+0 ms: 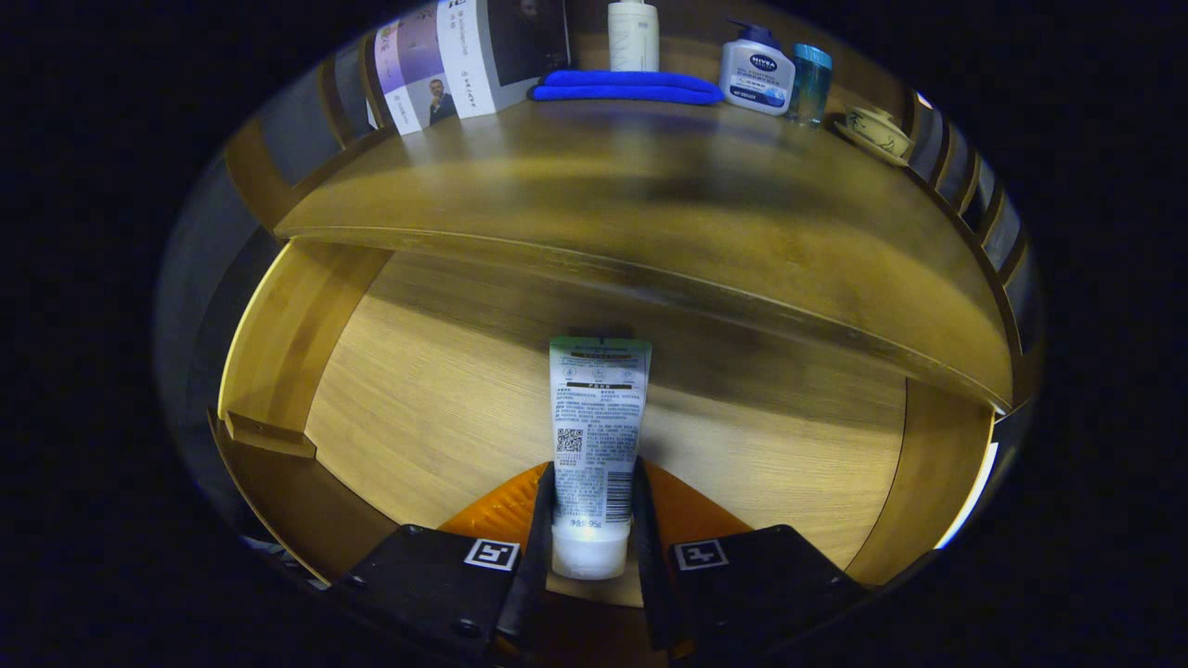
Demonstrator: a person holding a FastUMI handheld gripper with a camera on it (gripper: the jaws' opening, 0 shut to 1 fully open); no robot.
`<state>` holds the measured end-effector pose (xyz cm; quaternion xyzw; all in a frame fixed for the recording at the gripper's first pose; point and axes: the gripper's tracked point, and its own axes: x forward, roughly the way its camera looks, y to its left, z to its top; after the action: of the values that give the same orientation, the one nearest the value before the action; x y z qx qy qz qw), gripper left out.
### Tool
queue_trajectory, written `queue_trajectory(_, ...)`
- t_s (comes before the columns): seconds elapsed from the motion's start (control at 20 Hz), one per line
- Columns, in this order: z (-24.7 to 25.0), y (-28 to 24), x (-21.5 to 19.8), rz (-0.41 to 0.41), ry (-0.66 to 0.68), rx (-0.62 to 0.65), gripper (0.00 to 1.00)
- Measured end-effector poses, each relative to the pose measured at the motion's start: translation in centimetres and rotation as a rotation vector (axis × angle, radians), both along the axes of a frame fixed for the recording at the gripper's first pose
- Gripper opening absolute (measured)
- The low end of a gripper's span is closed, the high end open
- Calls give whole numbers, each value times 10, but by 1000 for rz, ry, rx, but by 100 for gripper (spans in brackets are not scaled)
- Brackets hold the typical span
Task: Pull open the drawer, take out the items inside it, and place them on the countertop above the cabinet.
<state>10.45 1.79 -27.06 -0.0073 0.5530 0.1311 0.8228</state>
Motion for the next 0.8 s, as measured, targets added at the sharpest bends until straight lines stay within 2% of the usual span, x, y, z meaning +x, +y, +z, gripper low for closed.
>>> queue_trajectory(0.35, 35, 7, -17, 45, -47, 52, 46)
queue_trajectory(0.8, 74, 8, -28, 49, -102, 108, 46)
